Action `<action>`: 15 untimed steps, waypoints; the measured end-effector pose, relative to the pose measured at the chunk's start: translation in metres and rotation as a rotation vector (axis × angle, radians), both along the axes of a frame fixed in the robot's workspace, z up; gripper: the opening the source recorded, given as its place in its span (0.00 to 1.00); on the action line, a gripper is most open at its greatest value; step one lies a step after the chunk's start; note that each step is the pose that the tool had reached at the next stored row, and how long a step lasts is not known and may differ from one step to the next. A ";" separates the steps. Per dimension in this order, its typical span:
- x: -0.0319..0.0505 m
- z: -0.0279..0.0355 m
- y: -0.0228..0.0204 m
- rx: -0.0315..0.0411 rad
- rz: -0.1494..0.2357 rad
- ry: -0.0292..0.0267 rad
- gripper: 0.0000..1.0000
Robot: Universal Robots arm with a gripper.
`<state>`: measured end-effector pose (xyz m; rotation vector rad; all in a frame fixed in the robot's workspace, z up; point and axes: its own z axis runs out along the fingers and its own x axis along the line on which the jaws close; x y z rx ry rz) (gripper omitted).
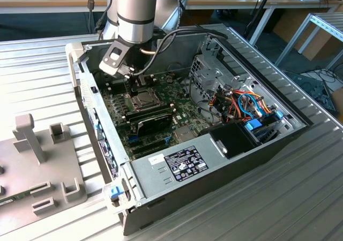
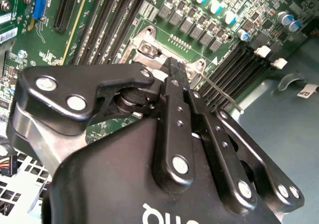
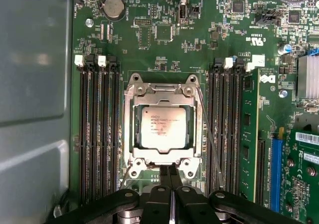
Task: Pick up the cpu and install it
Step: 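Install the first cpu locking lever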
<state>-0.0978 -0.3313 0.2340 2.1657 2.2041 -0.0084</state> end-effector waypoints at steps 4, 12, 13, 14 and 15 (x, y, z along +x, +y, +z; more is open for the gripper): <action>-0.0001 0.0000 0.0000 0.0032 0.000 0.0000 0.11; -0.0050 0.0000 0.0000 0.0076 0.000 0.0000 0.11; -0.0054 0.0000 0.0000 0.0076 0.000 -0.0001 0.11; -0.0054 0.0000 0.0000 0.0077 0.000 0.0000 0.11; -0.0054 0.0000 0.0000 0.0076 0.000 -0.0001 0.11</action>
